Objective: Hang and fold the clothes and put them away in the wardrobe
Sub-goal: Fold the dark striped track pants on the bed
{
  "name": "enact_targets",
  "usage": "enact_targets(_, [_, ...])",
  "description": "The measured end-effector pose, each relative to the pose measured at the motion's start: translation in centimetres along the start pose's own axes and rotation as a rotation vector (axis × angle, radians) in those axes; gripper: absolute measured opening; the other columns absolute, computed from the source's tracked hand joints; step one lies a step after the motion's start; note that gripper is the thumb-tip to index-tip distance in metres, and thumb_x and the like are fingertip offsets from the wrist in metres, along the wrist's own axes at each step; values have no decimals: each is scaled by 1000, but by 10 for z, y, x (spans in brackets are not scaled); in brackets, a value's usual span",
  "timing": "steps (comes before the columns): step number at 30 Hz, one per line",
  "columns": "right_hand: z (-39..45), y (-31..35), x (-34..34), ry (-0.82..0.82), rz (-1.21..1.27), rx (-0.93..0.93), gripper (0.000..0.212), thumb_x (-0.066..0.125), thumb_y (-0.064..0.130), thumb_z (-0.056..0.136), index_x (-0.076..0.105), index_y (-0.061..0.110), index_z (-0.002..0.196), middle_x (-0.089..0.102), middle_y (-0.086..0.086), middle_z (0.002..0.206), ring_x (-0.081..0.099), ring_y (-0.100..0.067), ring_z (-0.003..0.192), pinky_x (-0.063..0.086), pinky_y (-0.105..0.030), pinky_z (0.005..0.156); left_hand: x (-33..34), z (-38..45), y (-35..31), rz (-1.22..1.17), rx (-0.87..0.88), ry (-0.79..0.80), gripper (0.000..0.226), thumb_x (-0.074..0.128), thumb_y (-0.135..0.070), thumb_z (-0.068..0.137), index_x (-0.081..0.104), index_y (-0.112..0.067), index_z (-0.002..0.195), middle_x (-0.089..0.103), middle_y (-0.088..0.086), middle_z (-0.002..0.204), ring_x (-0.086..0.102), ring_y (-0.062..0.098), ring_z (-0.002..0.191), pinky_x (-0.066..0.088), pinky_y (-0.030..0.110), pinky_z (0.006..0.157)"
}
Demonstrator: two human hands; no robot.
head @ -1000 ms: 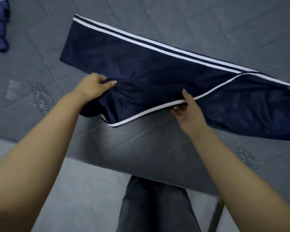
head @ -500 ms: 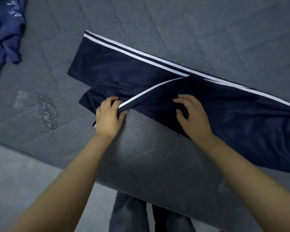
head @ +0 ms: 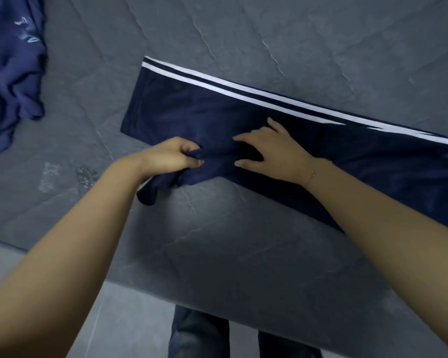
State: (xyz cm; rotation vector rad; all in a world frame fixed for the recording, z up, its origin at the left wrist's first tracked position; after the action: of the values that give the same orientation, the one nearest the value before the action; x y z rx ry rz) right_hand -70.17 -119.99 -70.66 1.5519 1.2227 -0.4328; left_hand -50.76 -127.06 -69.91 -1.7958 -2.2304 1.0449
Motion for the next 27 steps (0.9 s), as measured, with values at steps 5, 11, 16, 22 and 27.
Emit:
enact_targets(5, [27, 5, -28, -96, 566, 189, 18, 72, 28, 87, 69, 13, 96, 69, -1, 92, 64, -20, 89, 47, -21, 74, -84, -15, 25, 14, -217, 186, 39, 73, -34, 47, 73, -7, 74, 69, 2, 76, 65, 14, 70, 51, 24, 67])
enact_targets(11, [48, -25, -41, -299, 438, 490, 52, 66, 35, 91, 50, 16, 137, 51, -6, 136, 45, -21, 127, 34, -32, 108, -173, 46, 40, -66, -50, -402, 28, 75, -12, 82, 64, -12, 107, 63, 2, 90, 60, 16, 91, 51, 26, 83])
enact_targets(16, [50, -15, -24, -407, 129, 489, 63, 62, 24, 93, 36, 7, 148, 42, -17, 143, 38, -34, 132, 28, -42, 113, -141, 53, 76, -193, -86, -668, 48, 72, -24, 86, 50, -8, 125, 57, -2, 97, 55, 12, 90, 44, 20, 80])
enact_targets(22, [45, 13, 5, -362, 32, 453, 63, 57, 27, 95, 30, 16, 152, 9, -7, 163, 7, -28, 150, 4, -51, 119, -110, 16, 99, -377, 97, -703, 3, 61, -19, 95, 60, -16, 96, 64, -12, 86, 59, 3, 78, 52, 30, 82])
enact_targets(27, [38, 50, 40, -148, 23, 424, 68, 50, 31, 98, 15, 24, 156, -1, -1, 164, -4, -22, 151, -3, -47, 121, -114, 16, 110, -211, -103, -622, 11, 65, -23, 89, 57, -21, 97, 63, -7, 93, 64, 22, 97, 51, 38, 92])
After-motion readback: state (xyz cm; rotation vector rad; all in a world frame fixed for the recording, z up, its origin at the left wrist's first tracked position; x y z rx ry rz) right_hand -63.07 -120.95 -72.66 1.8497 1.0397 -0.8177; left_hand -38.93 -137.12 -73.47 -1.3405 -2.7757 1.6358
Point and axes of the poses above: each hand's wrist, its own z-axis towards the middle knuckle, its own x-axis out of the palm, y = z × x, the point moved 5 cm from there along z, towards the middle knuckle
